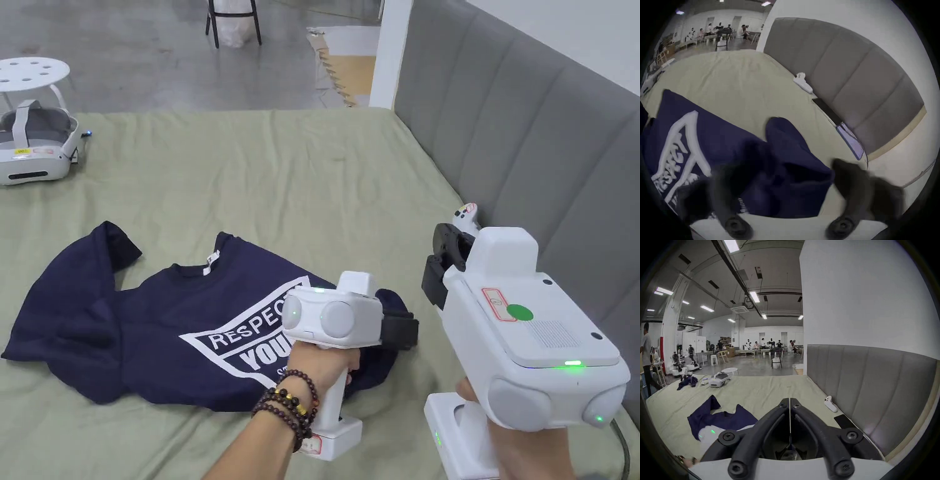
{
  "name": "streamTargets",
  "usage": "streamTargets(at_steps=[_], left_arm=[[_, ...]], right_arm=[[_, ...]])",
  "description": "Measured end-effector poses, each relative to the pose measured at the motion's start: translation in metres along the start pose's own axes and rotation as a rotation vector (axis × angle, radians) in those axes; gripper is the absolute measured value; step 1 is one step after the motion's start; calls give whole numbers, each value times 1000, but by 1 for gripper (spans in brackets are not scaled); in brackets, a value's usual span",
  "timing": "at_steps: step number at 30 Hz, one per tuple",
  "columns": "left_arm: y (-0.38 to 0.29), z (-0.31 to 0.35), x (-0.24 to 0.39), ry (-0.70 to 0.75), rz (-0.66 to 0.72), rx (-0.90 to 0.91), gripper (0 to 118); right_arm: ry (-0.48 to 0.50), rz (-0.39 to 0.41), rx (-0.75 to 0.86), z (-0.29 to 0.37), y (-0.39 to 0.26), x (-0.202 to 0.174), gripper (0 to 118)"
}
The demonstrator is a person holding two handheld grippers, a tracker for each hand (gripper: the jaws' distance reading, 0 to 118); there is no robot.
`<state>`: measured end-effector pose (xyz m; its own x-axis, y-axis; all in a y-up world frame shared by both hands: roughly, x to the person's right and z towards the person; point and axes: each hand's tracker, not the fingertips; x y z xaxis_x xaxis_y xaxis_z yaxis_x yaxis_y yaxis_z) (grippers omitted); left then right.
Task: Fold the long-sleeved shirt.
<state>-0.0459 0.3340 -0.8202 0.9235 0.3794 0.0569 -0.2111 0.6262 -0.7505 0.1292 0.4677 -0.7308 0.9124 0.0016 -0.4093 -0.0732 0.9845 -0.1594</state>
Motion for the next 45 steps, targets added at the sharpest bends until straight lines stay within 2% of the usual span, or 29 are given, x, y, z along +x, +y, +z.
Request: streamTargets(at_steps=[1,3,4,6,7,9,13,15,17,20,22,26,30,33,34,35,36,37,39,40,44,45], left_arm=[[3,24,-5,35,-8,61,111],[14,59,-14,75,-43,161,102],[18,82,-17,148,-71,191,101],[11,139,-18,197,-121,348,99],[8,160,-21,224,-128,385,95],[-6,203,-31,290,-122,470,80],[-49,260,-47,475,-108,555,15],[-74,274,-50,531,-120,557,4],[-97,285,-52,572,-95,555,4],[-117,293,-62,536,-4,562,4],[-117,292,-64,547,-13,560,4],[-100,288,-67,530,-7,542,4],[-56,268,-87,444,41,505,4],[-8,228,-122,438,58,419,5],[7,212,-135,456,54,379,19],[23,191,-153,458,61,335,46],[35,172,-166,482,45,252,82],[45,153,-181,507,41,195,111],[60,118,-214,552,-23,143,99],[64,105,-226,571,-15,105,97],[68,52,-281,616,28,-66,98],[67,53,-271,598,6,-103,98]], right_arm=[[10,2,-3,0,0,-2,0],[21,7,-10,-1,2,-8,0],[33,14,-31,-4,4,-12,0],[78,41,-50,-8,5,-18,0],[77,48,-46,-8,5,-21,0],[82,50,-36,-10,5,-26,0],[121,36,-39,-10,5,-36,0],[134,28,-38,-8,3,-41,0],[154,28,-41,-6,2,-45,0],[177,29,-46,-5,2,-48,0],[185,22,-42,-5,2,-50,0],[184,34,-51,-6,1,-51,0],[176,35,-70,-10,-3,-46,0],[163,32,-86,-13,-8,-41,0],[160,30,-93,-15,-9,-40,0],[155,29,-102,-17,-11,-38,0],[150,30,-106,-18,-14,-36,0],[145,31,-112,-21,-16,-34,0],[125,26,-135,-29,-22,-29,0],[118,24,-146,-31,-24,-27,0],[91,32,-183,-39,-33,-17,0],[85,33,-191,-41,-35,-13,0]])
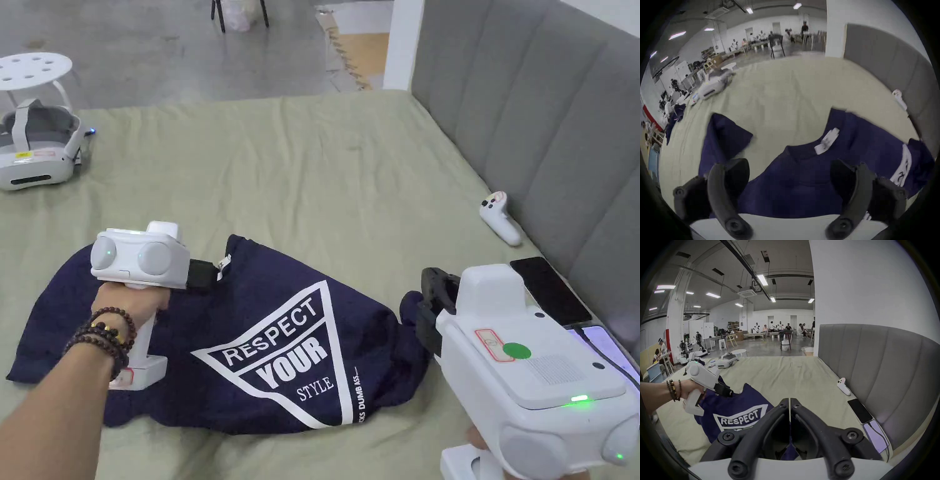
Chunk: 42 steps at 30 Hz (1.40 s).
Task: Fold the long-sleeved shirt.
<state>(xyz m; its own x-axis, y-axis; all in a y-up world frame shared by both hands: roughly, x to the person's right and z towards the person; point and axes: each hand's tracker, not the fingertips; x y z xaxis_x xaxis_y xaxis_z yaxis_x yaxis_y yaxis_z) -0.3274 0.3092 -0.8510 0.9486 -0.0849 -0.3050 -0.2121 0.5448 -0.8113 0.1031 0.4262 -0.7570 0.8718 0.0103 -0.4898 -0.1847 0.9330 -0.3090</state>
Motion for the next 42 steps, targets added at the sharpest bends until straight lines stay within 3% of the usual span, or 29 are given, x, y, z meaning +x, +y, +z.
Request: streamTargets(at_steps=[3,5,6,7,8,10,12,15,20,22,24,25,28,32,42], left_arm=[[-11,-19,1,-5,-36,-32,97],[-13,-26,0,-7,-13,-44,83],[-14,-23,0,-56,12,-17,69],[-13,-18,-1,-90,12,2,34],[-14,-3,3,-102,-12,28,8],[-15,9,10,-135,-55,19,7],[-9,11,5,-108,-89,13,7],[-7,22,-4,-96,-58,31,8],[-9,48,-14,-108,-40,89,8],[-10,57,-18,-107,-32,99,8],[-11,66,-24,-128,9,129,8],[-11,70,-26,-130,23,141,8],[-14,93,-31,-142,38,179,8],[-9,140,-50,-151,73,306,8],[57,292,-141,40,162,600,8]], right_arm=[[-30,-12,-35,-10,-5,12,3],[-52,-28,-80,-19,-8,20,3],[-58,-35,-99,-24,-10,25,3],[-66,-49,-134,-30,-13,29,13],[-61,-60,-181,-41,-15,35,33],[-40,-77,-294,-66,-21,45,92],[-16,-104,-405,-98,-28,55,100],[6,-155,-444,-139,-36,64,95],[-34,-156,-594,-197,-50,66,69],[-30,-113,-693,-209,-57,65,41],[11,-119,-699,-210,-60,64,28],[18,-118,-691,-207,-56,64,7],[27,-43,-641,-187,-36,61,4],[62,-108,-446,-132,16,67,4],[22,-32,-24,-88,228,80,4]])
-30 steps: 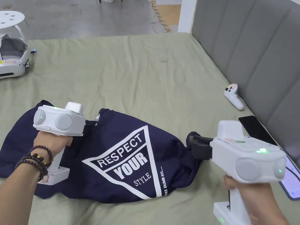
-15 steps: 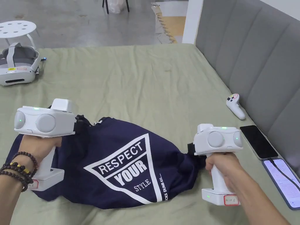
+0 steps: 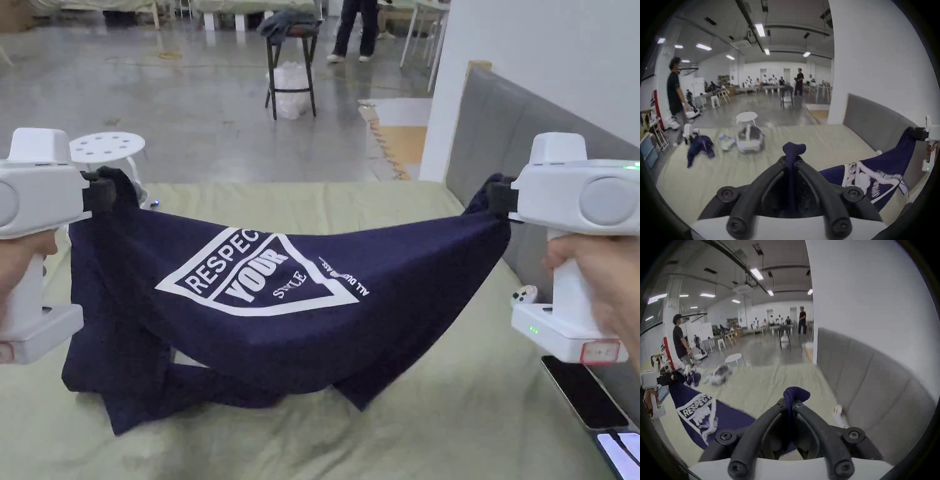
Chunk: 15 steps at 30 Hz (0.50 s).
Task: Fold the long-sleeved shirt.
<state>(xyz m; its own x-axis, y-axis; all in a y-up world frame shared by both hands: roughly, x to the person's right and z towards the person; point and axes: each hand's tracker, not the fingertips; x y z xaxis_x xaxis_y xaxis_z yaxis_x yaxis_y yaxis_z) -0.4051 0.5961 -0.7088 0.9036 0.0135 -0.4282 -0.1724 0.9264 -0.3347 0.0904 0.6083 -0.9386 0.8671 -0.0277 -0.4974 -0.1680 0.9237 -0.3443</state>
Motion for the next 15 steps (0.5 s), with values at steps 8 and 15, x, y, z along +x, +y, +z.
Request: streamTargets(at_steps=[8,15], left_arm=[[147,34,-21,95,11,225,8],[217,42,-3,101,20,274,8]], right_arm=[[-39,16,216,-13,171,-12,4],[-174,157,272,-8,261,-16,4]])
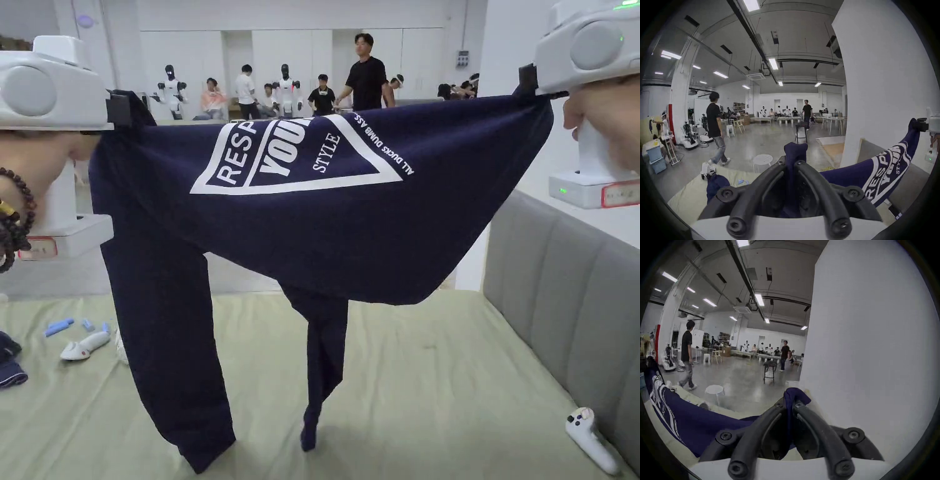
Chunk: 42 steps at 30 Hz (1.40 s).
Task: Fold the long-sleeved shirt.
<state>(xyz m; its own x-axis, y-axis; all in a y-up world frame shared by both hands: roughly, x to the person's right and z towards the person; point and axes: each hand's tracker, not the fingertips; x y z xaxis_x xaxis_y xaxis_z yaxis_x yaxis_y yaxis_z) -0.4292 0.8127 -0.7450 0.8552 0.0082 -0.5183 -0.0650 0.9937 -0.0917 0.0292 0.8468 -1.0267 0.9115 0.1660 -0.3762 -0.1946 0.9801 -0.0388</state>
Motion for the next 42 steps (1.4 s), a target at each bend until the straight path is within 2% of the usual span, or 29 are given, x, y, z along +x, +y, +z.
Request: streamTargets(at_steps=[3,6,12,14,16,19,21,26,29,31,34,36,40,42], left_arm=[[-9,-10,10,3,-6,-20,8],[-42,-24,16,-4,18,-55,8],[-163,-59,21,-41,117,-237,8],[-208,-68,25,-48,109,-299,8],[-254,-73,29,-48,110,-370,8],[-299,-72,32,-46,131,-431,8],[-313,-67,30,-59,133,-447,8],[-317,-16,22,-84,118,-393,8],[-334,42,15,-96,139,-383,8],[-358,82,12,-101,97,-391,8],[-406,133,8,-67,57,-466,8],[-446,167,9,-61,84,-564,8],[-508,197,2,-40,172,-741,8],[-524,201,-1,-32,155,-747,9]], right_arm=[[-9,-16,-6,-6,-5,4,4],[0,-54,-61,-12,-37,3,4],[42,-111,-242,-48,-167,-5,4],[48,-103,-321,-57,-215,-12,4],[58,-132,-403,-65,-265,-18,4],[59,-192,-472,-64,-317,-23,4],[61,-186,-488,-60,-340,-22,4],[110,-212,-402,3,-345,-8,4],[106,-156,-380,68,-358,-7,4],[100,-119,-382,102,-383,-7,4],[101,-92,-468,159,-427,-12,4],[133,-70,-567,188,-466,-17,4],[139,-62,-815,211,-538,-27,4],[125,-49,-890,205,-569,-24,4]])
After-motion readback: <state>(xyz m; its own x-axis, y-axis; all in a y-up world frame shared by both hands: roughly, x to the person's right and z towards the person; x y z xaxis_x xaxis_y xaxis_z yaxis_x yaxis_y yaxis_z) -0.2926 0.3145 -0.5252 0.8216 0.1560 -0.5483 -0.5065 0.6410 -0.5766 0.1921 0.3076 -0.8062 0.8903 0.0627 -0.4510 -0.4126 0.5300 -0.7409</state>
